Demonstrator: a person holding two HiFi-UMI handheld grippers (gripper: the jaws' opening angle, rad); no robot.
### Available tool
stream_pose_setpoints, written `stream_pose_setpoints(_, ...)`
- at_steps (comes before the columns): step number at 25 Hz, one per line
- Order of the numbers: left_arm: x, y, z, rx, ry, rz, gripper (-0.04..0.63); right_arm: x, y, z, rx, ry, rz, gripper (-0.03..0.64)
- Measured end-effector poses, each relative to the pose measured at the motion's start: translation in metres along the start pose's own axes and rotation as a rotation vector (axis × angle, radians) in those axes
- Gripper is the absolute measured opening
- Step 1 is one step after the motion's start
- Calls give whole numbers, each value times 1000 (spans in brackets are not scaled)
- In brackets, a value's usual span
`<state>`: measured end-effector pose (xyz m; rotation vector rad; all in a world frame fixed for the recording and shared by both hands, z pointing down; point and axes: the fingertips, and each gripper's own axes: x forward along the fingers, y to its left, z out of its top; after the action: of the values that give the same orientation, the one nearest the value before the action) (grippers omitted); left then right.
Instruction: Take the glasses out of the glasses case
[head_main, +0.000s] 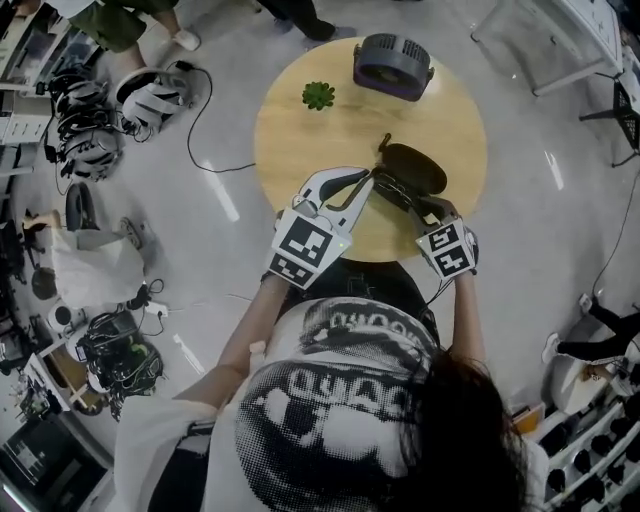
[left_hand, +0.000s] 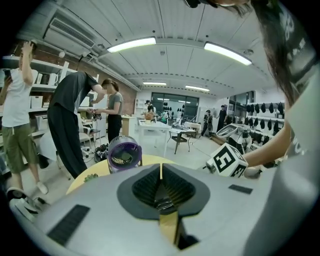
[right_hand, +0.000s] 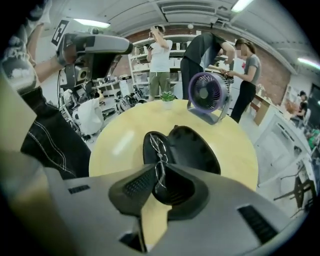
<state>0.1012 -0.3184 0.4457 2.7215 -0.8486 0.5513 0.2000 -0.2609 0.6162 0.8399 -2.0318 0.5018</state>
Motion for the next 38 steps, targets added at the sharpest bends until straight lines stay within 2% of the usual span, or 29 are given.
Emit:
stream_pose_setpoints(5, -2, 4, -2, -11, 2, 29, 20, 12, 9, 0, -122, 72, 54, 64)
stream_pose_setpoints(12, -3, 10, -5, -26, 1, 61, 20, 22, 9, -5, -230, 135, 61, 76)
stream_pose_setpoints(14, -4, 10, -5, -28, 0, 68, 20, 20, 8, -3, -250, 126, 44, 77)
stream_pose_setpoints(17, -5, 10, -5, -32, -2, 75, 20, 14, 0, 2, -225, 92, 6, 43)
stream_pose_setpoints(21, -5, 9, -7, -33, -2, 80, 20, 15, -2, 3, -209, 83, 11, 41)
stream_pose_setpoints(27, -8, 6, -9, -39, -3, 89, 20, 25, -5, 1, -350, 121, -44, 11)
stream_pose_setpoints(33, -14, 5, -13, -44, -1, 105, 20, 41, -12, -3, -333, 163, -41, 17)
stream_pose_setpoints(38, -22, 2, -15, -47, 3, 101, 20, 39, -10, 1, -290, 151, -33, 15)
